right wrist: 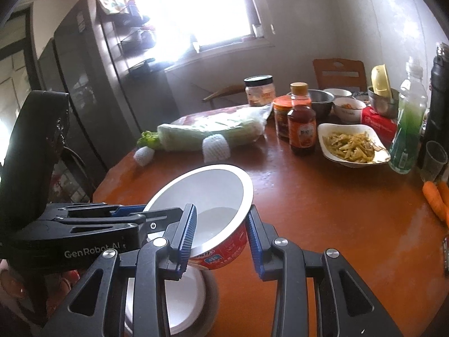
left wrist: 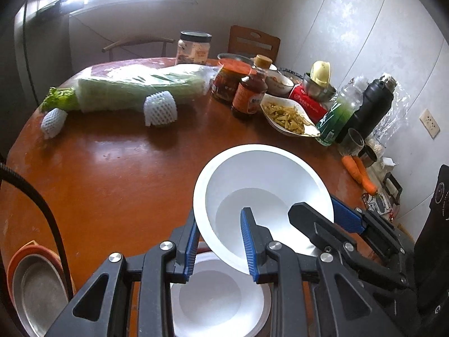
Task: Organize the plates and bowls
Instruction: 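Lift the noodle bowl with the left tool and carry it over the white bowl, then lower the noodle bowl into the white bowl and open the left tool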
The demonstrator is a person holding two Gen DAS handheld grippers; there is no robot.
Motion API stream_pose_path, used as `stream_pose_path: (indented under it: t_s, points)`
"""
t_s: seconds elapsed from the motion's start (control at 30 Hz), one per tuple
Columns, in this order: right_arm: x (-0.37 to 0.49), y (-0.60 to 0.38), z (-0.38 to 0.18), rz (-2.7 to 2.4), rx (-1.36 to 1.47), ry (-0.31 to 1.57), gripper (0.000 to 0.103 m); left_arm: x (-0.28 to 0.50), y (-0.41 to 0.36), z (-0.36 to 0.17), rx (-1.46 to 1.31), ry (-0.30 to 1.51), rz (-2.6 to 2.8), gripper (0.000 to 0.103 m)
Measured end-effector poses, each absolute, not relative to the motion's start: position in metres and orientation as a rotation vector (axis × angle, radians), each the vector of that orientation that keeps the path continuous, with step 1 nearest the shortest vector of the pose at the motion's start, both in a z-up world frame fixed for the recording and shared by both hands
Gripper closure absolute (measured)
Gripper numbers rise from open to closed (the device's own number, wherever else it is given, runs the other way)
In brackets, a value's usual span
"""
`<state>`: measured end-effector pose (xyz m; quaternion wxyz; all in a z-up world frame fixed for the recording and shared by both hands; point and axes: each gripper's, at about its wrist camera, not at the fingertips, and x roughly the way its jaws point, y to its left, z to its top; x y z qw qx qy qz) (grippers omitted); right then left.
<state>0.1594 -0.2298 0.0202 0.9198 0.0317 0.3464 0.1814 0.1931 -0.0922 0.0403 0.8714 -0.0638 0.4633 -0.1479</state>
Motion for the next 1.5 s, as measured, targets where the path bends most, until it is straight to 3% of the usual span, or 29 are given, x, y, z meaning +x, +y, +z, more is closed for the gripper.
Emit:
stream_pose_path:
  t_s: [0.73, 1.5]
  points:
    - [0.093, -0.194, 0.047, 0.43, 0.007, 0.643, 0.065, 0.126, -0.061, 0.065, -0.113, 0.896, -0.264, 0.074]
    - [0.08, -0.193, 0.004, 0.453, -0.007, 0.75, 0.064, 0.113, -0.063, 0.021, -0.086, 0.961, -0.214, 0.074]
